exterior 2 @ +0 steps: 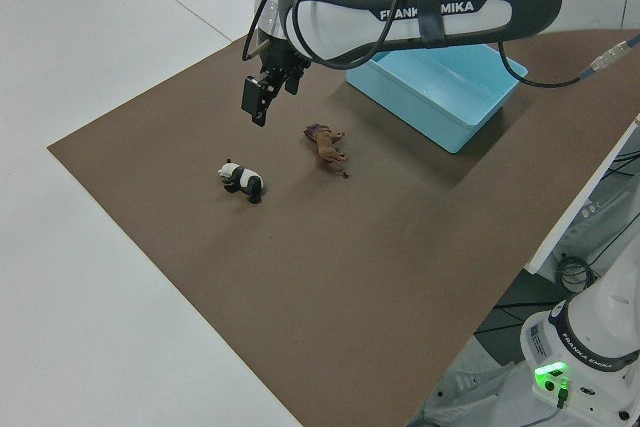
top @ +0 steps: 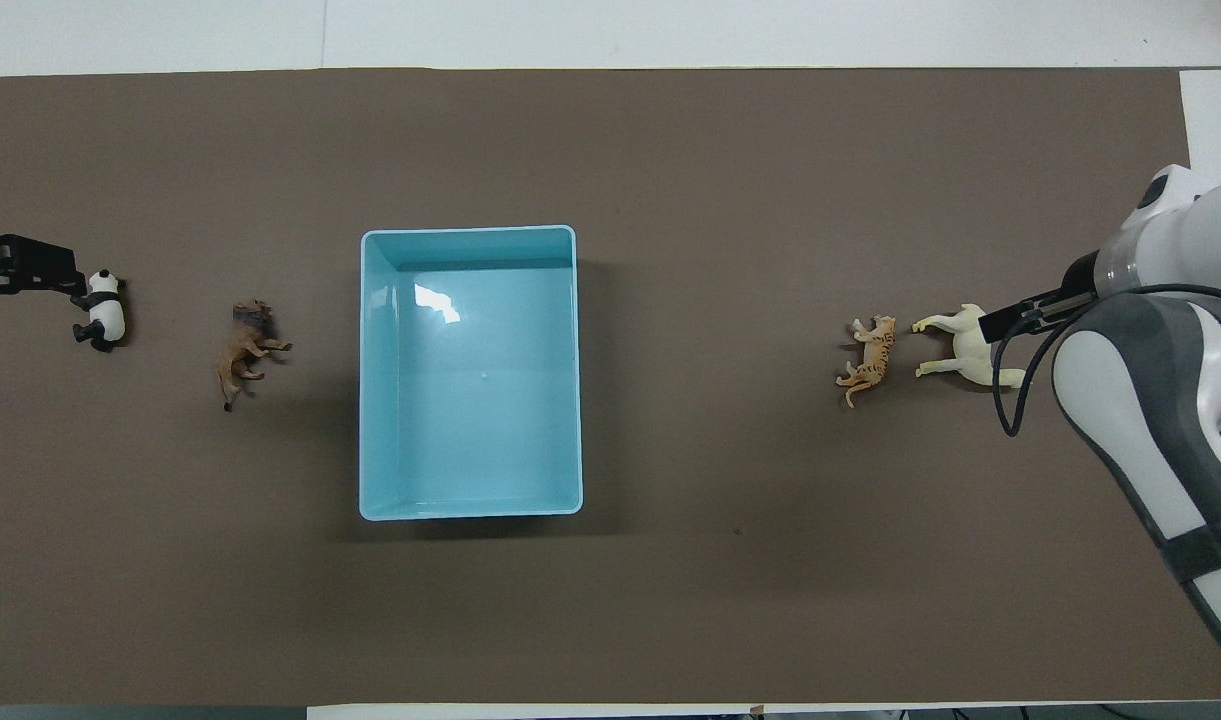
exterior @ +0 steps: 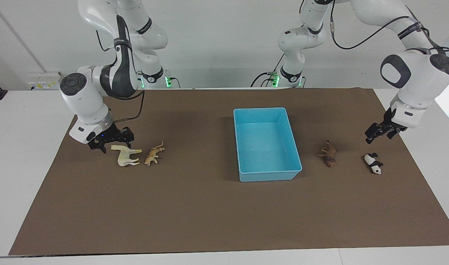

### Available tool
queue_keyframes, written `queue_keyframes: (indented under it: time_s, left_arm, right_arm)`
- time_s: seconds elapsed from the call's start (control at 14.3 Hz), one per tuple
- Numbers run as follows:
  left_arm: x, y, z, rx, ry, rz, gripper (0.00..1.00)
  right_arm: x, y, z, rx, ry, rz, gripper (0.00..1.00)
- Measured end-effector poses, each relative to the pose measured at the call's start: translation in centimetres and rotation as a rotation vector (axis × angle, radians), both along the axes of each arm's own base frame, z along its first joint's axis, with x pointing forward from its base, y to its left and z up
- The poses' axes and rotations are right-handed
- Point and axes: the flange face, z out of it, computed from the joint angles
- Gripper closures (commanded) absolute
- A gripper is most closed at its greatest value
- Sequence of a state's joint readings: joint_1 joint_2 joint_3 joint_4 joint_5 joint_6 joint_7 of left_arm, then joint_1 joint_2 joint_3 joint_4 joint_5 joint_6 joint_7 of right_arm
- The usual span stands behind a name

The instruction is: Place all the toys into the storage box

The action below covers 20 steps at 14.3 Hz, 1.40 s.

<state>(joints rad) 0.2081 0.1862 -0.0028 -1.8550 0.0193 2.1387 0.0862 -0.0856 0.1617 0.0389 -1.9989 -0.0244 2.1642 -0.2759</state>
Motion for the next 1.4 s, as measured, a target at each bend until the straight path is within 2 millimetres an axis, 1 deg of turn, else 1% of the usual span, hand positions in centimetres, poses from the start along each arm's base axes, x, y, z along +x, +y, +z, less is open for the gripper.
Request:
queue_keyframes:
  time_s: [0.07, 0.21, 0.42, 0.7, 0.84, 0.91, 0.98, 1.05, 1.19, 1.4]
  left_arm:
    - [0.1, 0.9, -1.4, 0.003, -0.008, 0.000, 0.00]
    - [0.1, 2.0, -3.5, 0.009, -0.034, 0.007, 0.00]
    - [-0.6, 2.4, -6.8, 0.010, -0.040, 0.010, 0.00]
    - [-0.2, 3.3, -11.0, 0.017, -0.053, -0.016, 0.00]
    - [-0.2, 3.9, -12.1, 0.017, -0.051, -0.014, 0.00]
    - [-0.2, 4.1, -12.2, 0.018, -0.052, -0.016, 0.00]
    - [-0.2, 4.1, -12.3, 0.019, -0.054, -0.020, 0.00]
    - [-0.2, 4.1, -12.5, 0.019, -0.053, -0.024, 0.00]
    - [-0.3, 4.1, -13.0, 0.018, -0.045, -0.028, 0.00]
    - [-0.3, 4.0, -13.3, 0.016, -0.041, -0.030, 0.20]
  right_arm:
    - [0.1, 0.0, -0.9, 0.001, 0.003, -0.001, 0.00]
    - [-0.3, -0.2, -2.5, 0.002, 0.005, -0.004, 0.00]
    - [-1.6, -0.8, -4.8, 0.004, 0.033, -0.016, 0.00]
    - [-2.3, -1.8, -5.9, 0.005, 0.022, -0.043, 0.00]
    - [-2.5, -1.8, -6.6, 0.005, 0.022, -0.055, 0.00]
    - [-2.6, -1.9, -7.0, 0.005, 0.017, -0.058, 0.00]
    - [-2.6, -1.9, -7.5, 0.006, 0.017, -0.060, 0.02]
    - [-2.7, -1.9, -7.9, 0.006, 0.022, -0.063, 0.08]
    - [-2.6, -1.8, -8.0, 0.007, 0.010, -0.077, 0.28]
    - [-2.8, -1.8, -8.2, 0.007, 0.009, -0.104, 0.67]
